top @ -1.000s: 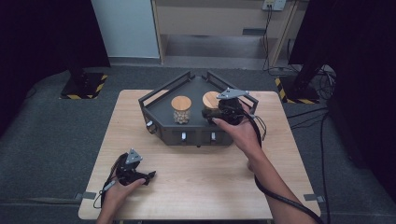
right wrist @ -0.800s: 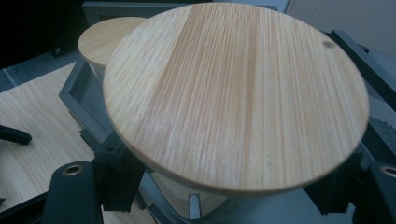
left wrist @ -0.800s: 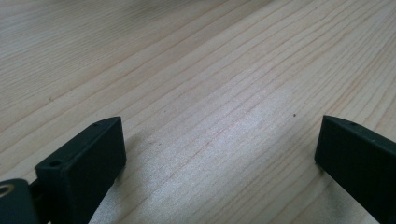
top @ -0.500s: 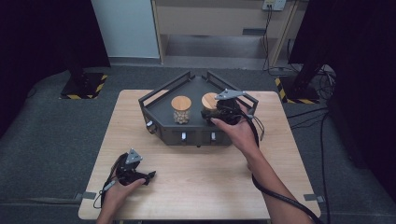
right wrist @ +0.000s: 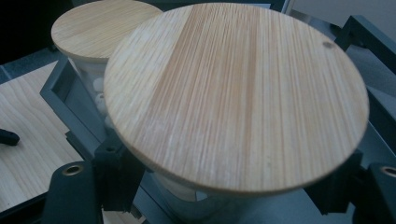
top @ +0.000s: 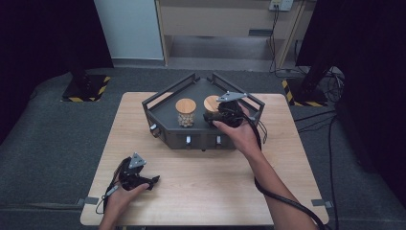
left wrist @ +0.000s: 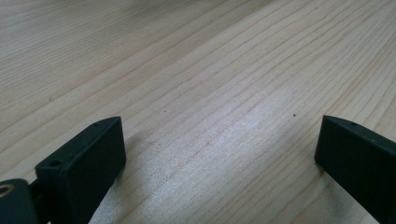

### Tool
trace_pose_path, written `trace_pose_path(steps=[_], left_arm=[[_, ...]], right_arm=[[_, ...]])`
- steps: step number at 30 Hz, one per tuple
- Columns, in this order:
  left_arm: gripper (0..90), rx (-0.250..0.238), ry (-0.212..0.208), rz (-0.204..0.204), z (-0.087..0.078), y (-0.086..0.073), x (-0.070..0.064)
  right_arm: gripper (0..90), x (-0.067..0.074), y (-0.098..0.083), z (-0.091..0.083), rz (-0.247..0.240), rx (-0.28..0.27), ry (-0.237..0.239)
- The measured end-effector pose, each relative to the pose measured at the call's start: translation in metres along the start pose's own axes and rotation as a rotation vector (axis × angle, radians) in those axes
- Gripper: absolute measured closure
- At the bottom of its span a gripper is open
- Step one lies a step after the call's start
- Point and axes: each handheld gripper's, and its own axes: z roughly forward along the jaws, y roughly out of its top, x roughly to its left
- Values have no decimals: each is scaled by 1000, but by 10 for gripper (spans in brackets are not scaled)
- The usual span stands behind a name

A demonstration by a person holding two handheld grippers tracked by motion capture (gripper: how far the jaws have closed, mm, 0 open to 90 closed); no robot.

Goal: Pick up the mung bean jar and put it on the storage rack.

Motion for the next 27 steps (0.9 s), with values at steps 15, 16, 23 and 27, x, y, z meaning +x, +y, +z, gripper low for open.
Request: trace_pose_path(steps=[15, 16, 23, 27], left_arm=[[7, 0, 0, 0, 0, 0, 0], [7, 0, 0, 0, 0, 0, 0], [7, 0, -1, 0, 0, 0, 0], [7, 0, 0, 0, 0, 0, 0]], right_arm=[[258, 1, 0, 8, 0, 13, -4], [258, 1, 0, 9, -4, 14, -4], [258, 1, 0, 14, -3, 23, -4], [258, 1, 0, 16, -4, 28, -3]])
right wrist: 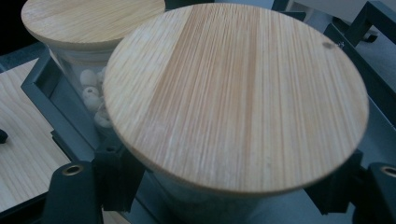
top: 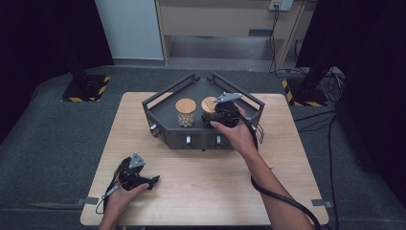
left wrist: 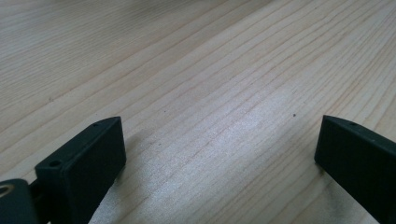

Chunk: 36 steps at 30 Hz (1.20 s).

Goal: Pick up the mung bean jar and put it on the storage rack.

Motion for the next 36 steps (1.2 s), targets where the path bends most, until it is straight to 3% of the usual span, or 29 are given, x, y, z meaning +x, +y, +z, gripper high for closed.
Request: trace_pose_path(steps=[36], left_arm=[[7, 0, 1, 0, 0, 0, 0]], right_arm=[[258, -4, -4, 12, 23, 28, 5]])
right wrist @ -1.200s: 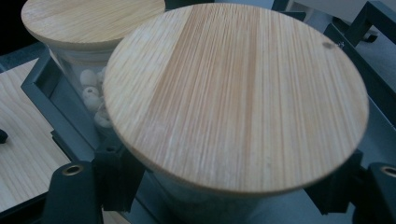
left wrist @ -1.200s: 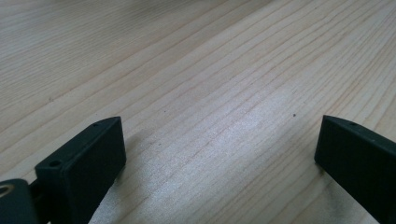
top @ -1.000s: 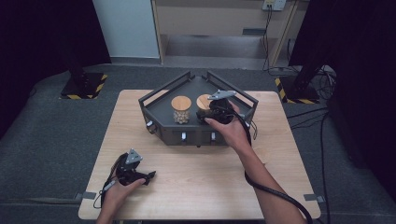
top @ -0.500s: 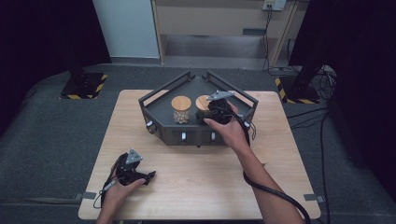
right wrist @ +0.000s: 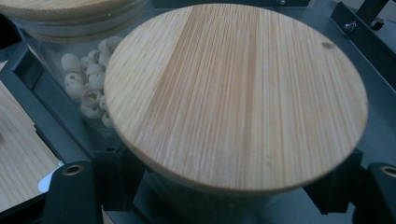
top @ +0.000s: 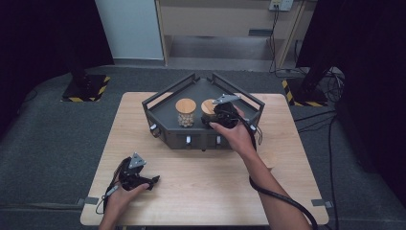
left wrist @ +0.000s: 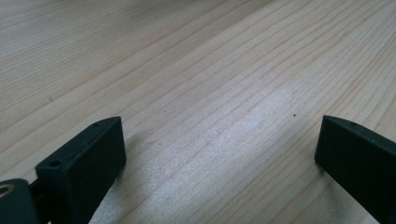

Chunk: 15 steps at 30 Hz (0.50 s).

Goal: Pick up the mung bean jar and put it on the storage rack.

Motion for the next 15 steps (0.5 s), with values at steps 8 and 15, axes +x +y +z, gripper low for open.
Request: trace_pose_path(steps=[8, 15], left_arm=[[7, 0, 0, 0, 0, 0, 0], [7, 0, 0, 0, 0, 0, 0]], right_arm=[[258, 0, 1, 0, -2, 4, 7], [257, -1, 2, 0, -1, 8, 11]])
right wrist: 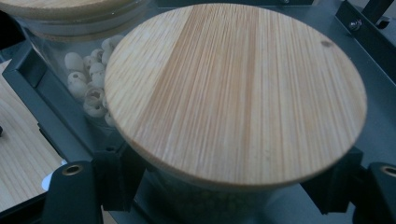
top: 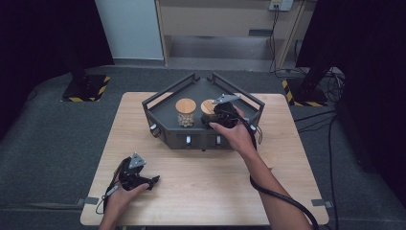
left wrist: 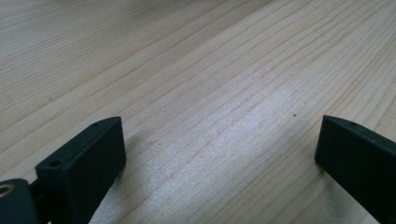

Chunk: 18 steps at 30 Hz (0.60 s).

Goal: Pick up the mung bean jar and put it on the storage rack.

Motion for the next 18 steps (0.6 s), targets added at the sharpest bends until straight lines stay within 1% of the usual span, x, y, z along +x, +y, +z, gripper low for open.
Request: trace_pose_path(steps=[10, 14, 18], left_arm=[[7, 0, 1, 0, 0, 0, 0], [7, 0, 1, 1, 0, 0, 0], [7, 0, 2, 1, 0, 0, -1]], right_arm=[[254, -1, 1, 0, -3, 2, 3], [195, -2, 0, -2, 9, -11, 10], [152, -2, 1, -5, -6, -7, 21]])
